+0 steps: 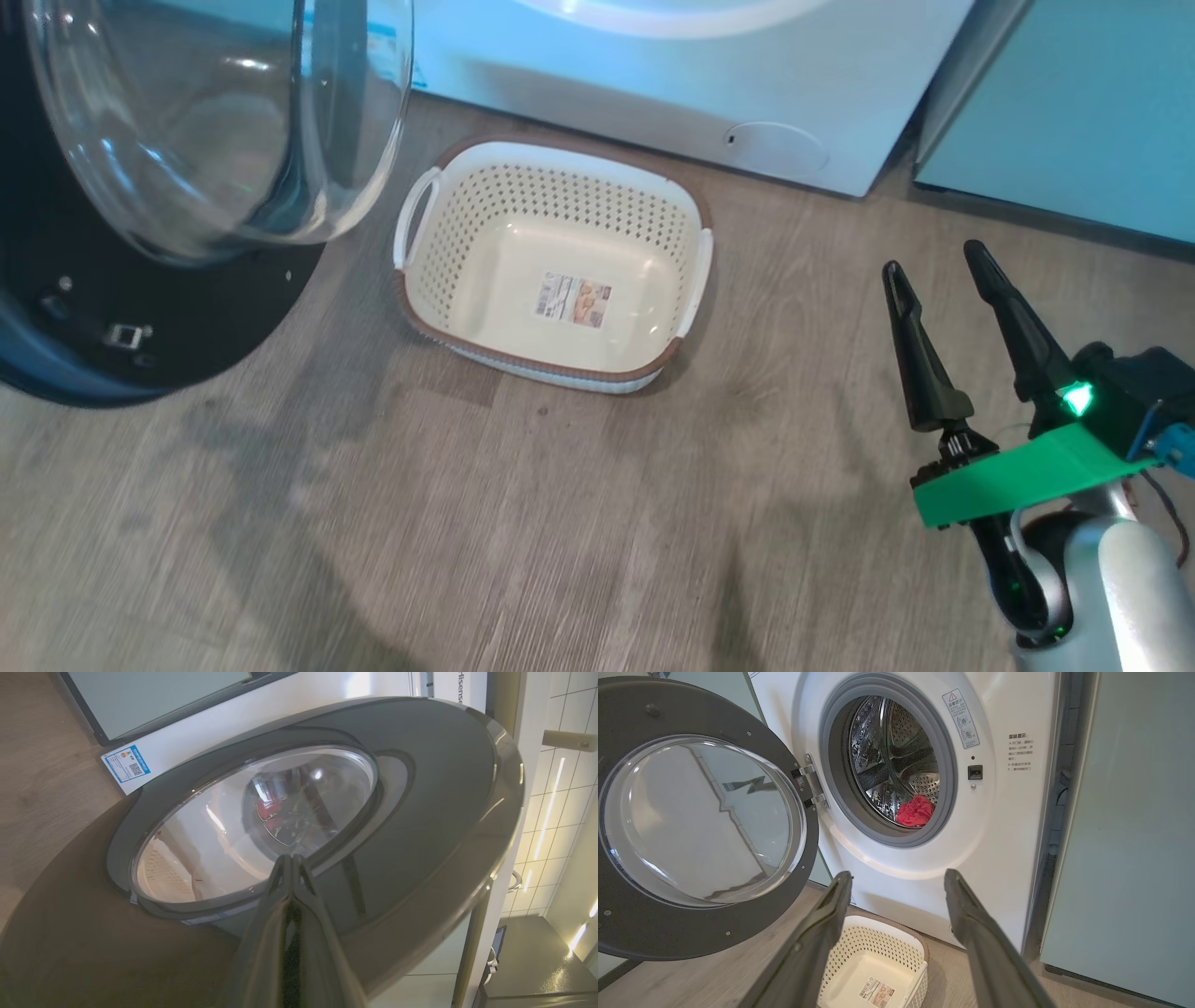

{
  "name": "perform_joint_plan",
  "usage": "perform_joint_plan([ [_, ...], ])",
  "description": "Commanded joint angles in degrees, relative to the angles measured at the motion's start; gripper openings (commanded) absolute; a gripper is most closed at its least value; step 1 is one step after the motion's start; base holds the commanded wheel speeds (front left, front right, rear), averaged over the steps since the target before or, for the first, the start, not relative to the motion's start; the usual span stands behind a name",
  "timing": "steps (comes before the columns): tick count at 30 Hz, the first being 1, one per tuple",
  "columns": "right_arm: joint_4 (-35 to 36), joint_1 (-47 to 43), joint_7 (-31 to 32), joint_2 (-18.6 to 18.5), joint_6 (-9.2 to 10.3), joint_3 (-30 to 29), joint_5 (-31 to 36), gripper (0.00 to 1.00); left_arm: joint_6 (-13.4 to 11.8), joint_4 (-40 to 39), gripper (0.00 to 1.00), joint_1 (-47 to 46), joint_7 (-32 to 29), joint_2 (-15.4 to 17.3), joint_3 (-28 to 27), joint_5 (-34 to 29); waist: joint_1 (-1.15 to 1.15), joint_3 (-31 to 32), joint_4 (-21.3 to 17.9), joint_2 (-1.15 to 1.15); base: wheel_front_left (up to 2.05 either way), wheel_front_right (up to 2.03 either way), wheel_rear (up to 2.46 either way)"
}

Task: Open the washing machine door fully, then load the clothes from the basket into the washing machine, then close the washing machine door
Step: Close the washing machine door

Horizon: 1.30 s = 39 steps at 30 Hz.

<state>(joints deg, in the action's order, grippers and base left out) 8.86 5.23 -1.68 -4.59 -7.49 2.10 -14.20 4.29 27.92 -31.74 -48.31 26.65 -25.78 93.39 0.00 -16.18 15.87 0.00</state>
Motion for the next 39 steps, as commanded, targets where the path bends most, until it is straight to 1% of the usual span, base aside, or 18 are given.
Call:
perform_joint_plan([
  [1,1.58,0.67,-0.94,0.51,0.00,1.43,-0.66,1.00,-0.22,-3.11,0.00,0.00,-0.96,2.98,-1.31,0.63,0.00,0.69,-0.73,0.00,0.00,0.00,0.00],
  [8,0.07,0.09,-2.67,1.10,0.00,1.58,-1.27,1.00,-1.92,-9.05,0.00,3.89,-3.04,1.55,-0.26,0.57,0.00,2.40,-3.17,0.00,0.00,0.00,0.00],
  [14,-0.92,0.02,-3.93,1.40,0.00,2.05,-1.70,1.00,-3.09,-12.49,0.00,5.87,-3.89,0.15,0.34,0.76,0.00,3.14,-6.22,0.00,0.00,0.00,0.00],
  [16,-1.19,0.02,-4.32,1.48,0.00,2.09,-1.85,1.00,-3.31,-13.57,0.00,6.51,-4.27,0.05,1.05,0.19,0.00,3.17,-7.43,0.00,0.00,0.00,0.00],
  [17,-1.19,0.02,-4.32,1.48,0.00,2.09,-1.85,1.00,-3.31,-13.57,0.00,6.51,-4.27,0.05,1.05,0.19,0.00,3.17,-7.43,0.00,0.00,0.00,0.00],
  [18,-1.43,0.02,-4.69,1.54,0.00,2.10,-2.03,1.00,-3.51,-14.63,0.00,6.94,-4.55,-0.27,1.47,0.05,0.00,3.16,-8.76,0.00,0.00,0.00,0.00],
  [27,-2.48,-0.01,-6.14,1.68,0.00,2.33,-2.91,1.00,-5.10,-19.57,0.00,7.89,-5.36,-1.15,2.31,0.06,0.00,2.94,-15.72,0.00,0.00,0.00,0.00],
  [34,-3.33,0.42,-7.72,1.70,0.00,2.97,-4.56,1.00,-6.36,-21.74,0.00,6.76,-5.73,-1.15,3.03,-0.05,0.00,1.66,-21.59,0.00,0.00,0.00,0.00],
  [39,-4.38,0.99,-9.25,1.70,0.00,3.68,-5.99,1.00,-7.52,-23.05,0.00,5.36,-5.81,-0.47,3.39,-0.47,0.00,0.01,-26.07,0.00,0.00,0.00,0.00],
])
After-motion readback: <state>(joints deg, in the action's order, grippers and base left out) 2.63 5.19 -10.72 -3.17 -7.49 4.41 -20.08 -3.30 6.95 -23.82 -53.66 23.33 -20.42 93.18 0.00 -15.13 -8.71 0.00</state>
